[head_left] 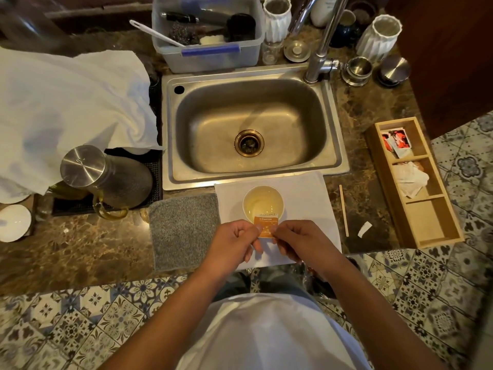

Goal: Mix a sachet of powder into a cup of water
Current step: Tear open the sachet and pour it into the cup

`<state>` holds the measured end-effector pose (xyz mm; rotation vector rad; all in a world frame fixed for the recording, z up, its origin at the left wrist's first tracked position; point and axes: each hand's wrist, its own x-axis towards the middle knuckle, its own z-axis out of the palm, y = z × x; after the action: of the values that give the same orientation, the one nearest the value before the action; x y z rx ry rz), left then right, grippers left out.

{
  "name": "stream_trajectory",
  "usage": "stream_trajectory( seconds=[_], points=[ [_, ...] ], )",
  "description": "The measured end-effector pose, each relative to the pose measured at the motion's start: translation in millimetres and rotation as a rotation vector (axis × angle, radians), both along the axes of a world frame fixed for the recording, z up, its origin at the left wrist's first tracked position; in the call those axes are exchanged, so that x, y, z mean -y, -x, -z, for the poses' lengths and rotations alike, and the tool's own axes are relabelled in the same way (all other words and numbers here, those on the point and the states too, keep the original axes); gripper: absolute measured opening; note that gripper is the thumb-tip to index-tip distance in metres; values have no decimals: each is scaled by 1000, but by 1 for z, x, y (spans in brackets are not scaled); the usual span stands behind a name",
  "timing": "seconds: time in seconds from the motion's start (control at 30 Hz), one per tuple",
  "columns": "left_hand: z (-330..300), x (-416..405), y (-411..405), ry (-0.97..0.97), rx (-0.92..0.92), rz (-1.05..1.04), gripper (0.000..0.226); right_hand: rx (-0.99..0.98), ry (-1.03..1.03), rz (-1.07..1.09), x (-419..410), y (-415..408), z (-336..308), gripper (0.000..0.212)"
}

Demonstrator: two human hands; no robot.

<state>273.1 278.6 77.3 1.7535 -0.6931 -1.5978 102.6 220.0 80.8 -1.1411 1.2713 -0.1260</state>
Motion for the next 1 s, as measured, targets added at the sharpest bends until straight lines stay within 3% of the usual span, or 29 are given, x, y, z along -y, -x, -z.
stream_trajectory(
  seconds=[1.0],
  points=[
    [12,2,-2,-29,-75,-59,36,7,-2,-1,3,0,6,40]
  ],
)
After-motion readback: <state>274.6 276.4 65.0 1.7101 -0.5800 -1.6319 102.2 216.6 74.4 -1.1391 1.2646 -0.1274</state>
